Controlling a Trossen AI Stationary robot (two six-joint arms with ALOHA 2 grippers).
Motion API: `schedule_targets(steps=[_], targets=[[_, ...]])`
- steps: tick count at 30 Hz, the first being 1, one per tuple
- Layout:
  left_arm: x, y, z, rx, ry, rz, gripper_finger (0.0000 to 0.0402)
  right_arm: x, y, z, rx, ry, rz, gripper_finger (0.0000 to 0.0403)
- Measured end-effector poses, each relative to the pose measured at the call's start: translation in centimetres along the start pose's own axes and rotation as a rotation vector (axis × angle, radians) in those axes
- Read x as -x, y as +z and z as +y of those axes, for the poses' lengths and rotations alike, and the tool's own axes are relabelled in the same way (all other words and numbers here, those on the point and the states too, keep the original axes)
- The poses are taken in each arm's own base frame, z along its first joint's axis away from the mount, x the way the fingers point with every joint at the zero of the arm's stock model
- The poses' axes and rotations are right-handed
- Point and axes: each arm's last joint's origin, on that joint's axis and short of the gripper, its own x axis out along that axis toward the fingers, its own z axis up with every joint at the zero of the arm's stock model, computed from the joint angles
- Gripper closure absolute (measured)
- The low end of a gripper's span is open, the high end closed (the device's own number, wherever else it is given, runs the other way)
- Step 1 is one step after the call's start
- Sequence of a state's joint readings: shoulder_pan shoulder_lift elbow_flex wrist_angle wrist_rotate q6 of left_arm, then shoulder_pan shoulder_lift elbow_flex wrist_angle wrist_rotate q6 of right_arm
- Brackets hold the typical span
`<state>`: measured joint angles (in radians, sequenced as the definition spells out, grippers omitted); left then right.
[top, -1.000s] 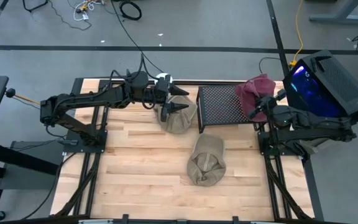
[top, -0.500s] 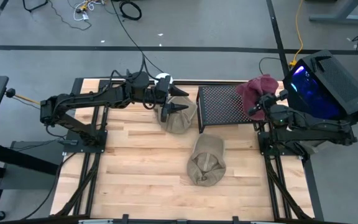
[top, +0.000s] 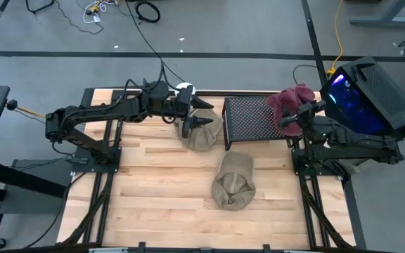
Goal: Pick & Place hat
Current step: Stack the red hat on the red hat on the black shelf
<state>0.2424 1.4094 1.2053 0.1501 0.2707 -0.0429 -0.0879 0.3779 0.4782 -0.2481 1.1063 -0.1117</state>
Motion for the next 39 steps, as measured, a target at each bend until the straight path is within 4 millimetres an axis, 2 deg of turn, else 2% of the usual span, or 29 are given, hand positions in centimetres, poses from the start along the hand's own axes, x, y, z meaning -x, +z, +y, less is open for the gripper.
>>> schedule_targets(steps=[5, 9, 13, 19, 21, 26, 29, 39], targets=[[0.0, 0.0, 0.0, 0.01, 0.0, 0.0, 0.0145, 0.2, 2.1, -0.2, -0.131, 0.061, -0.133, 0.0032], [0.0, 0.0, 0.0, 0.025, 0.0, 0.002, 0.0145, 0.5, 3.0, -0.1, -0.201, 0.174, -0.215, 0.0063], [0.0, 0.0, 0.0, 0.026, 0.0, 0.005, 0.0145, 0.6, 2.8, -0.1, -0.268, 0.141, -0.184, 0.0158], [0.0, -0.1, 0.0, 0.026, 0.0, 0.005, 0.0145, 0.4, 2.5, 0.1, -0.339, 0.07, -0.141, 0.0353], [0.0, -0.1, 0.0, 0.027, 0.0, 0.006, 0.0145, 0.2, 2.0, 0.5, -0.299, 0.074, -0.113, 0.0389], [0.0, -0.1, -0.2, 0.032, -0.005, 0.007, 0.0145, -0.3, 0.7, 1.3, -0.305, -0.021, -0.023, 0.0362], [-0.1, -0.1, -0.3, 0.033, -0.011, 0.007, 0.0145, -0.5, 0.1, 1.4, -0.326, -0.058, 0.005, 0.0359], [-0.2, -0.1, -0.9, 0.033, -0.023, 0.008, 0.0145, -1.2, -1.0, 2.0, -0.36, -0.026, 0.09, 0.0398]])
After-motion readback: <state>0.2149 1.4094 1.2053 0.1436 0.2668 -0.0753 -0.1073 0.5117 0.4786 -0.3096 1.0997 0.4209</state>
